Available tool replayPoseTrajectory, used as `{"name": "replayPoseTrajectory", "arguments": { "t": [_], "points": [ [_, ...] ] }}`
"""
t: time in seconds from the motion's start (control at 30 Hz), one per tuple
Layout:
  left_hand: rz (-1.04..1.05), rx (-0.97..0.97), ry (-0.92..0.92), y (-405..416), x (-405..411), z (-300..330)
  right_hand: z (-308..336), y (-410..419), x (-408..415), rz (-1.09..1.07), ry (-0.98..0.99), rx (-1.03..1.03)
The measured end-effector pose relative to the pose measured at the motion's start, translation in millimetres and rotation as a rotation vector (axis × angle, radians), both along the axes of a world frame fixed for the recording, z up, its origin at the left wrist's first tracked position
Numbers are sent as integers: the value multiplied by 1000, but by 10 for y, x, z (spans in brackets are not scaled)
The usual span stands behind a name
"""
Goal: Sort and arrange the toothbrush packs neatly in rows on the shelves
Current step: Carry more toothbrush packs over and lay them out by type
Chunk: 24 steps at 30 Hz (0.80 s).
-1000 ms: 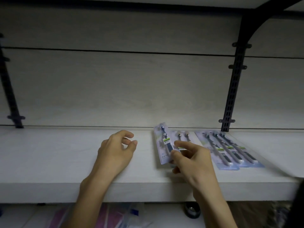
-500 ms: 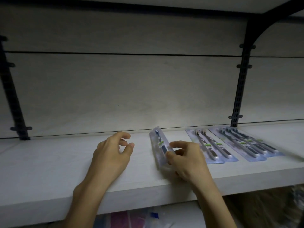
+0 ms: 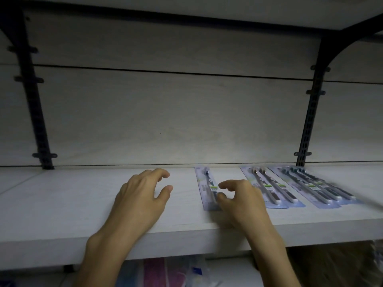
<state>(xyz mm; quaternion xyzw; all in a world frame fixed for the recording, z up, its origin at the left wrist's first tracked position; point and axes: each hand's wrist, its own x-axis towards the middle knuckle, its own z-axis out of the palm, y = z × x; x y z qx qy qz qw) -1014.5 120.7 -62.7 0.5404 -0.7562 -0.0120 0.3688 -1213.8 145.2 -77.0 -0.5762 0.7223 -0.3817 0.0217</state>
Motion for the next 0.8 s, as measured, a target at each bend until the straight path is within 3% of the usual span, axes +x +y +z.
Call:
{"name": "replayPoseTrajectory", "arguments": {
  "t": [0.17,0.47,0.8],
  "points": [
    [46,-34,-26,207,-134,24,92,173,-70,47,143,-124],
    [97,-75,-41,709,-368,-32,220,601,-95,185,368,-154],
    [309,-97,-147,1256,21,-374,-137,906,440,524,259,-171]
  ]
}}
